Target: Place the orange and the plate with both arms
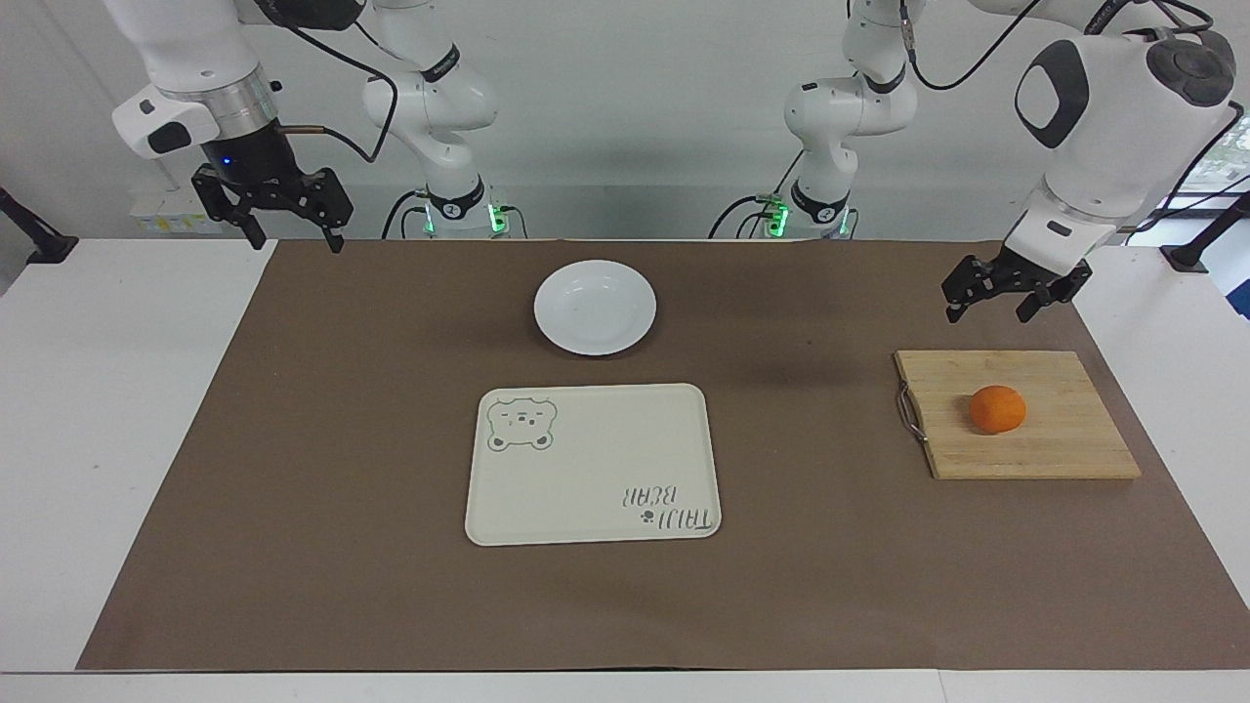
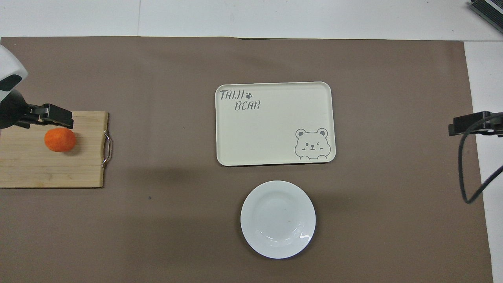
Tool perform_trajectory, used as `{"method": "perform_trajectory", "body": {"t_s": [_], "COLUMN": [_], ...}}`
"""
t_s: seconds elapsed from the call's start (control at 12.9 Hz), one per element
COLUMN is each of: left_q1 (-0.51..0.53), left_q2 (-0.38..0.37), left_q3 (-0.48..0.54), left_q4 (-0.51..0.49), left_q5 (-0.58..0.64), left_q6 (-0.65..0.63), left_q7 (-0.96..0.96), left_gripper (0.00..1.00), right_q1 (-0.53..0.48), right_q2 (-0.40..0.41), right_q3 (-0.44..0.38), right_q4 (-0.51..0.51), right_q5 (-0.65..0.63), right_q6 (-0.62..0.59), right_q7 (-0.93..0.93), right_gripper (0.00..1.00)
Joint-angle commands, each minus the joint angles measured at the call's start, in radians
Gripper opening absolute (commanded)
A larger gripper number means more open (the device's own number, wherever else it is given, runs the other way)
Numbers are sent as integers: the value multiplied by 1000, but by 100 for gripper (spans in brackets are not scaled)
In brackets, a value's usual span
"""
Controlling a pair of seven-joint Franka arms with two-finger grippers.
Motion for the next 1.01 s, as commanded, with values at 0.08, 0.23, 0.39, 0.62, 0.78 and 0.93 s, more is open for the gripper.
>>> {"method": "perform_trajectory", "body": {"t_s": [0.08,0.23,0.39,0.62,0.78,0.93], "left_q1": [65,86,112,135,166,172], "left_q2": [25,81,120,143,149,152], "left_q3": [-4,-4,-4,-4,-4,-4], "left_q4": [-132,-135,-135,-155,-192,-215], "left_q5": [-12,-12,-11,-12,-11,-12], "left_q6": [194,229,270,295,336,356], "left_q7": [77,80,84,134,132,153], "left_gripper": [100,100,100,100,100,100], "right_q1": [-12,-12,-12,-12,-12,-10], "right_q2": [1,1,1,1,1,1], "right_q3": [7,7,7,7,7,7], "right_q4": [10,10,10,10,10,10], "right_q5": [6,6,6,6,6,6], "right_q6": [-7,-7,-7,-7,-7,-7], "right_q7": [19,19,19,19,19,19], "right_gripper": [100,100,100,100,100,100]}}
